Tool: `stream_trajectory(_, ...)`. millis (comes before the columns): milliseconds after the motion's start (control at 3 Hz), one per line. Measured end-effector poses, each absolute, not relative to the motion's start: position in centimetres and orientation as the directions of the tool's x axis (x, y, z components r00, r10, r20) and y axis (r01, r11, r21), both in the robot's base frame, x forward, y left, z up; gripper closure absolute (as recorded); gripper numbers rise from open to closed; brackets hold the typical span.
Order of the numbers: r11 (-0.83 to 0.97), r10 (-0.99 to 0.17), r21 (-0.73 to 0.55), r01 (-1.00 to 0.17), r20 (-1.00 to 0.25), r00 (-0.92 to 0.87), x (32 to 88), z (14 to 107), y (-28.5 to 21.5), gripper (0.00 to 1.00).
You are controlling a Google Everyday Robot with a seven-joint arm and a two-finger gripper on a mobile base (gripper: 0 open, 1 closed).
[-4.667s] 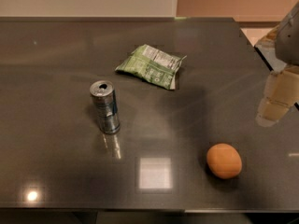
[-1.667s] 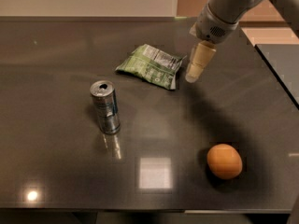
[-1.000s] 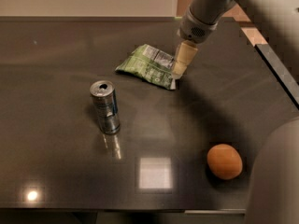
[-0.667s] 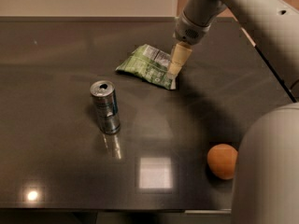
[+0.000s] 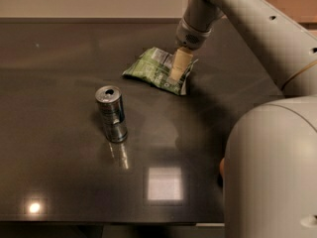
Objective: Pick green jalapeno chip bag
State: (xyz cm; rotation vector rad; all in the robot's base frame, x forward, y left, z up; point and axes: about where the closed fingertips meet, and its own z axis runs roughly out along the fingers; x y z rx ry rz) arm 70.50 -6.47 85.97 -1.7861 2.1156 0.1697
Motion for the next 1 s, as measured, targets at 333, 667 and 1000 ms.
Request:
stream_trajectory(333, 0.188, -0.925, -0.122, -0.974, -0.357, -0.134, 71.2, 85.4, -5.4, 0.0)
stream_trajectory(667, 0.177, -0.924, -0.117, -0.977, -0.362, -0.124, 71.5, 85.4, -4.3, 0.17)
stream_trajectory(1000, 0.16, -0.925, -0.11, -0.981, -0.364, -0.11, 71.4, 85.2, -3.5, 0.39)
